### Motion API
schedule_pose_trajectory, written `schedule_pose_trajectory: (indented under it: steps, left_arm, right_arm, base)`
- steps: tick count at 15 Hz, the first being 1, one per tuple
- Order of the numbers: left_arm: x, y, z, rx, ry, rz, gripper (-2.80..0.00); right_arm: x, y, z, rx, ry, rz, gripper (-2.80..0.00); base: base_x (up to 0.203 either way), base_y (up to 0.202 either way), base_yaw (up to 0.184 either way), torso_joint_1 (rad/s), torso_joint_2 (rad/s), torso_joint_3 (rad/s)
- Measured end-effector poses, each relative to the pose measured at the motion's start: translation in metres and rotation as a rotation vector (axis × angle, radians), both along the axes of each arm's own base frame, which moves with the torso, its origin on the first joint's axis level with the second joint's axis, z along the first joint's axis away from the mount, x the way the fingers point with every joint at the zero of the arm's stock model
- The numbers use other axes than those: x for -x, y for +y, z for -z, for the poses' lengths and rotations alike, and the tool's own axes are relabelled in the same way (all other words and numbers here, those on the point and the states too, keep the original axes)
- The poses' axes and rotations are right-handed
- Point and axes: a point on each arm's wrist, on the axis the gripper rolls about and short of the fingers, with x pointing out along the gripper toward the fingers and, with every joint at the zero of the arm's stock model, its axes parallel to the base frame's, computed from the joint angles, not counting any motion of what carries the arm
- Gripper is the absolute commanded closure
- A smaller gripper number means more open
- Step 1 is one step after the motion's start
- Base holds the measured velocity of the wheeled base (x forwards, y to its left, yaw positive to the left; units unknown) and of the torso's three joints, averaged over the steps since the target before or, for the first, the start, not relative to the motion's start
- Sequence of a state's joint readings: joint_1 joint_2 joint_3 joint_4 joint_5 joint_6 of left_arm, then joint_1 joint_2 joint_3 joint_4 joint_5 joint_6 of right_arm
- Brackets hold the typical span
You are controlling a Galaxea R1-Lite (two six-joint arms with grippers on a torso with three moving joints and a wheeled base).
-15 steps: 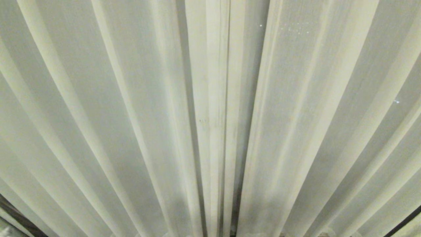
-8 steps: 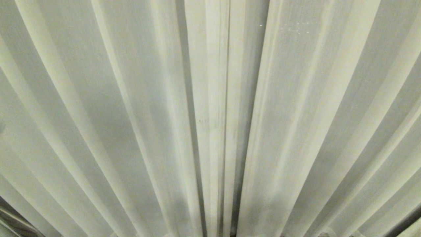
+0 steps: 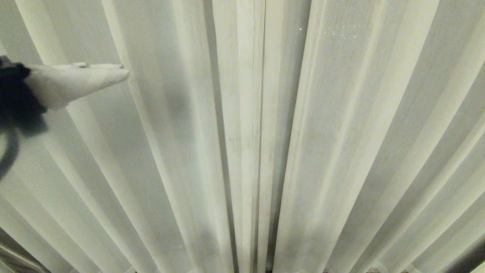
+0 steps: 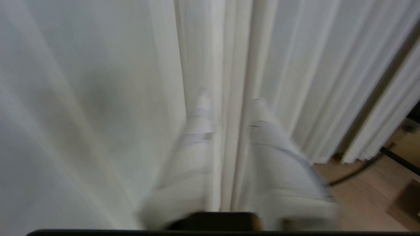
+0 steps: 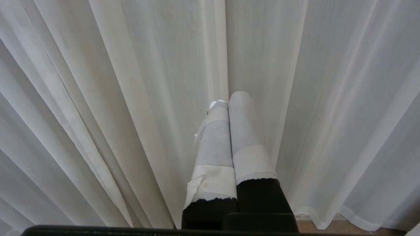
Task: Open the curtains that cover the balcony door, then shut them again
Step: Pull the inner curtains open on both sides
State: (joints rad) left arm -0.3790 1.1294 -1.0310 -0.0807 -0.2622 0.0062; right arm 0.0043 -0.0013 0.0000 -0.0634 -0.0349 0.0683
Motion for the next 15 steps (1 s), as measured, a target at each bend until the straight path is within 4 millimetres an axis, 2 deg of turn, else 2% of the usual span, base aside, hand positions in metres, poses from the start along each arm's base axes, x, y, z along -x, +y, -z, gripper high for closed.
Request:
schedule_pose_trajectory:
  steps: [5, 9, 15]
  left_arm:
    - [-0.053, -0.045, 0.002, 0.006, -0.068, -0.049, -2.80]
    - [-0.093, -0.066, -0.004, -0.034, -0.105, -0.164, -2.80]
    - [-0.136, -0.085, -0.006, -0.049, -0.119, -0.241, -2.80]
  right_arm:
    - [0.000, 0.000, 0.000, 0.000, 0.000, 0.000, 0.00]
    - [0.000, 0.000, 0.000, 0.000, 0.000, 0.000, 0.00]
    - [0.000, 0.000, 0.000, 0.000, 0.000, 0.000, 0.00]
  base:
    - [0.000, 0.000, 0.000, 0.000, 0.00, 0.000]
    - [0.000, 0.000, 0.000, 0.000, 0.00, 0.000]
    - [0.000, 0.000, 0.000, 0.000, 0.00, 0.000]
